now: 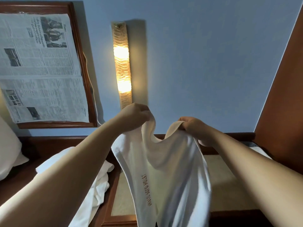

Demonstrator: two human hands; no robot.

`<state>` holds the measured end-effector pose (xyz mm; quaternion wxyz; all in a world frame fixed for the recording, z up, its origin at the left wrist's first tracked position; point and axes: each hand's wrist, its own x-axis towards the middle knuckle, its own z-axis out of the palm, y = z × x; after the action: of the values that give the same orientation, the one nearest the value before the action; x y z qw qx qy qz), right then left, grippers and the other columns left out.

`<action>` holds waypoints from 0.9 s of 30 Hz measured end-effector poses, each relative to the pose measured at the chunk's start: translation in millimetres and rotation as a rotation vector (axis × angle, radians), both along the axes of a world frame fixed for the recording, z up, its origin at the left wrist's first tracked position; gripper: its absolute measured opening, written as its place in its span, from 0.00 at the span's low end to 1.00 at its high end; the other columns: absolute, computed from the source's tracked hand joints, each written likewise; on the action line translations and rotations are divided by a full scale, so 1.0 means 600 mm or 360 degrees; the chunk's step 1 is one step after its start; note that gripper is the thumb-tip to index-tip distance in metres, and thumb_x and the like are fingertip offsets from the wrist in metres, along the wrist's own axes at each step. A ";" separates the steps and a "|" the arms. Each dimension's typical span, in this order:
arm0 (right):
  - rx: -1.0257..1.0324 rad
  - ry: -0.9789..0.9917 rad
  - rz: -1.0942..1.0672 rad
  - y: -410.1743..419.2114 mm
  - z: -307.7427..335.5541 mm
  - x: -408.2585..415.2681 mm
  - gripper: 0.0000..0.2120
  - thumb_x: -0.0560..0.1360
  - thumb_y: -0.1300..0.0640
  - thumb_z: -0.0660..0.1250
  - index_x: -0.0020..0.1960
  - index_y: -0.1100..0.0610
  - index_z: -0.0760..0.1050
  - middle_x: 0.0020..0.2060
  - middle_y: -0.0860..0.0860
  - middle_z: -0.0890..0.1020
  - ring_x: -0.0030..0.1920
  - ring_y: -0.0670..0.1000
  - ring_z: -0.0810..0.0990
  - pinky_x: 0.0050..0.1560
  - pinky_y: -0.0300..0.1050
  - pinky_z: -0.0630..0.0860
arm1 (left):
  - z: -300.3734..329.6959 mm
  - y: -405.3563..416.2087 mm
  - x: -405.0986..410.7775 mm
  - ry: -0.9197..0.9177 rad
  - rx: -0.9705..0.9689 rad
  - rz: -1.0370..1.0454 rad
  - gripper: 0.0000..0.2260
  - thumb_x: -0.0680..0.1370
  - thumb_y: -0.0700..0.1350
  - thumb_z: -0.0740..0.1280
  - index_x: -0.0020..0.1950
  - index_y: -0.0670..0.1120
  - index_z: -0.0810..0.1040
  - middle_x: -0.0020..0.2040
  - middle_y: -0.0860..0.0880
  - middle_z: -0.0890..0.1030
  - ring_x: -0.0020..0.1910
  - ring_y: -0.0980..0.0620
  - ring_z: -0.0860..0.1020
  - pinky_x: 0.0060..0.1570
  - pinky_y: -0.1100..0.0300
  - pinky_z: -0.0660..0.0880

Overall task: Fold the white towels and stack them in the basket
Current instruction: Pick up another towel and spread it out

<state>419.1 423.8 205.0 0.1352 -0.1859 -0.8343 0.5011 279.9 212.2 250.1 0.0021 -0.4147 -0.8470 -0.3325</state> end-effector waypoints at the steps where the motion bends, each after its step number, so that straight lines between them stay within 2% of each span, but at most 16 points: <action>1: 0.0004 0.0060 -0.0053 0.003 0.001 -0.003 0.08 0.79 0.59 0.62 0.47 0.59 0.80 0.40 0.56 0.82 0.42 0.55 0.80 0.46 0.51 0.74 | -0.001 0.000 -0.003 -0.0076 0.0033 -0.0016 0.06 0.77 0.50 0.69 0.50 0.55 0.85 0.48 0.56 0.84 0.51 0.53 0.80 0.43 0.60 0.73; 2: 0.0004 0.0143 -0.0112 0.004 0.005 -0.005 0.08 0.77 0.57 0.63 0.45 0.56 0.80 0.39 0.55 0.82 0.42 0.55 0.79 0.46 0.51 0.74 | -0.002 -0.001 -0.003 -0.0073 0.0038 -0.0051 0.09 0.75 0.58 0.71 0.52 0.57 0.85 0.51 0.58 0.83 0.52 0.54 0.80 0.47 0.59 0.74; 4: 0.0066 0.0282 -0.0205 0.003 0.024 -0.011 0.08 0.77 0.53 0.66 0.41 0.52 0.79 0.36 0.51 0.81 0.40 0.52 0.78 0.43 0.48 0.73 | -0.004 0.005 0.005 -0.0012 0.0012 -0.0142 0.26 0.68 0.77 0.68 0.55 0.61 0.83 0.54 0.59 0.83 0.54 0.58 0.81 0.54 0.57 0.76; 5: 0.0147 0.0294 -0.0220 0.000 0.036 -0.013 0.08 0.77 0.51 0.68 0.41 0.52 0.79 0.34 0.48 0.80 0.38 0.49 0.77 0.40 0.45 0.72 | -0.005 0.011 0.014 0.0023 0.0000 -0.0161 0.32 0.64 0.82 0.66 0.56 0.62 0.81 0.53 0.60 0.83 0.52 0.60 0.81 0.54 0.57 0.77; 7: 0.0325 0.0262 -0.0200 -0.011 0.061 -0.019 0.10 0.76 0.49 0.71 0.40 0.53 0.78 0.33 0.47 0.79 0.34 0.47 0.75 0.35 0.42 0.70 | -0.004 0.031 0.039 0.0131 -0.0010 -0.0134 0.35 0.60 0.84 0.66 0.56 0.62 0.79 0.41 0.58 0.82 0.42 0.61 0.80 0.45 0.58 0.78; 9: 0.0367 0.0249 -0.0182 -0.018 0.081 -0.023 0.11 0.74 0.48 0.73 0.38 0.53 0.76 0.30 0.47 0.76 0.32 0.48 0.73 0.34 0.42 0.68 | -0.001 0.053 0.060 0.0317 0.0033 -0.0018 0.35 0.60 0.83 0.68 0.54 0.59 0.76 0.35 0.56 0.79 0.36 0.59 0.77 0.36 0.57 0.73; 11: 0.0312 0.0273 -0.0209 -0.019 0.096 -0.027 0.13 0.73 0.48 0.73 0.35 0.52 0.75 0.27 0.46 0.75 0.32 0.50 0.73 0.35 0.42 0.69 | -0.002 0.068 0.066 0.0480 0.0123 0.0132 0.34 0.64 0.80 0.69 0.57 0.56 0.73 0.38 0.55 0.80 0.39 0.54 0.78 0.35 0.55 0.72; 14: 0.0262 0.0333 -0.0260 -0.018 0.111 -0.027 0.14 0.73 0.50 0.75 0.33 0.52 0.75 0.28 0.46 0.76 0.35 0.51 0.75 0.38 0.43 0.71 | -0.009 0.077 0.064 0.0555 0.0303 0.0279 0.20 0.75 0.66 0.67 0.58 0.54 0.72 0.37 0.52 0.79 0.40 0.46 0.79 0.36 0.53 0.72; 16: 0.0316 0.0368 -0.0238 -0.012 0.117 -0.022 0.12 0.74 0.49 0.77 0.37 0.54 0.79 0.32 0.49 0.79 0.36 0.50 0.76 0.39 0.43 0.72 | -0.011 0.081 0.060 0.0586 0.0348 0.0295 0.11 0.79 0.58 0.65 0.56 0.55 0.77 0.38 0.51 0.81 0.41 0.43 0.79 0.36 0.54 0.70; 17: 0.0361 0.0380 -0.0232 -0.006 0.118 -0.019 0.11 0.74 0.49 0.78 0.41 0.54 0.82 0.35 0.50 0.80 0.37 0.50 0.77 0.39 0.42 0.73 | -0.010 0.080 0.054 0.0622 0.0351 0.0291 0.09 0.80 0.57 0.64 0.55 0.55 0.79 0.39 0.50 0.82 0.41 0.42 0.80 0.37 0.54 0.71; 20: 0.0620 0.0375 -0.0290 0.017 0.110 -0.008 0.07 0.76 0.49 0.77 0.47 0.50 0.81 0.38 0.49 0.81 0.38 0.49 0.79 0.36 0.42 0.71 | 0.005 0.069 0.030 0.0727 0.0343 0.0305 0.10 0.81 0.54 0.64 0.55 0.54 0.84 0.43 0.48 0.85 0.45 0.39 0.81 0.41 0.52 0.76; 23: 0.0835 0.0391 -0.0422 0.038 0.073 -0.002 0.06 0.77 0.49 0.75 0.46 0.49 0.80 0.41 0.45 0.83 0.41 0.45 0.81 0.37 0.41 0.73 | 0.020 0.059 0.004 0.0793 0.0306 0.0335 0.11 0.82 0.53 0.65 0.55 0.53 0.85 0.47 0.47 0.86 0.49 0.39 0.81 0.41 0.54 0.70; 27: 0.0954 0.0468 -0.0414 0.076 0.007 0.002 0.07 0.81 0.49 0.71 0.49 0.51 0.81 0.42 0.44 0.83 0.43 0.41 0.80 0.40 0.35 0.73 | 0.019 0.039 -0.016 0.0710 0.0280 0.0469 0.10 0.81 0.54 0.65 0.55 0.54 0.85 0.49 0.47 0.85 0.51 0.39 0.80 0.43 0.54 0.69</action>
<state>420.4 469.1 209.2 0.3650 -0.1686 -0.8852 0.2339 270.1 235.5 261.8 0.2728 -0.3484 -0.8447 -0.3013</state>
